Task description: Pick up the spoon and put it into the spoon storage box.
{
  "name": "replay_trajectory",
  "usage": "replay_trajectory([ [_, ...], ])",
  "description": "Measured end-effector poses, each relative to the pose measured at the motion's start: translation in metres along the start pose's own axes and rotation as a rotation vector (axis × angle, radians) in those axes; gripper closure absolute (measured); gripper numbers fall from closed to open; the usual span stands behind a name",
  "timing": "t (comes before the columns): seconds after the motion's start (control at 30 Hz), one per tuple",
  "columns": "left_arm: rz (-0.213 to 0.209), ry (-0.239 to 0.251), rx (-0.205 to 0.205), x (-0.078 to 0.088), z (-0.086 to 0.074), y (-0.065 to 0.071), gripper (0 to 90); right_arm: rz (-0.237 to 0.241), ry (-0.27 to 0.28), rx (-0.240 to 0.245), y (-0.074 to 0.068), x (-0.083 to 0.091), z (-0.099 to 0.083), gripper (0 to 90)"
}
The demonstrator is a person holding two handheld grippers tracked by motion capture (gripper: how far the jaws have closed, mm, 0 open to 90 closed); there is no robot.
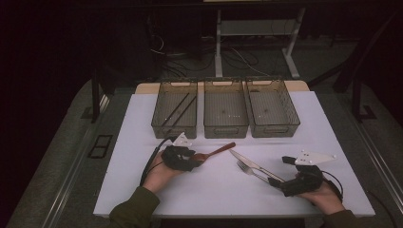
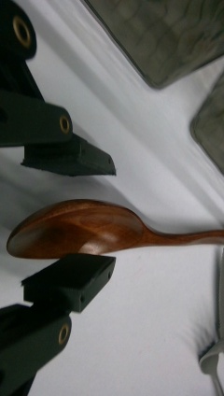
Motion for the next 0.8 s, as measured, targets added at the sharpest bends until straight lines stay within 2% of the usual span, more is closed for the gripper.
replay_trajectory([
  [0.3, -0.005, -0.017, -0.043, -0.0006, -0.0005, 0.0105, 68.1, 0.0, 0.004, -0.003, -0.0002, 0.0006, 0.0004, 0.2],
  [0.33, 0.006, -0.021, -0.047, -0.0006, -0.0006, 0.0106, 69.7, 0.0, 0.004, -0.002, -0.0001, 0.0006, 0.0005, 0.2],
  [0.47, 0.018, -0.022, -0.033, -0.0001, -0.0007, 0.0086, 76.9, -0.001, 0.005, -0.005, 0.0004, 0.0007, 0.0005, 0.2],
  [0.63, 0.031, -0.027, -0.032, 0.0005, -0.0008, 0.0077, 77.5, 0.0, 0.005, -0.007, 0.0008, 0.0009, 0.0002, 0.2],
  [0.8, 0.042, -0.013, -0.01, 0.0037, 0.0009, 0.0058, 78.2, 0.001, 0.006, -0.005, 0.0004, 0.0005, 0.0002, 0.2],
])
Point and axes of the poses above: each handheld gripper's, and its own axes: x roughly backward along the jaws, z roughly out of its top, y roughly to its right, the point moved 10 cm from there along -x, roughly forward along the jaws, and after that the axes turned 2 degrees about x, right-handed, at the moved point
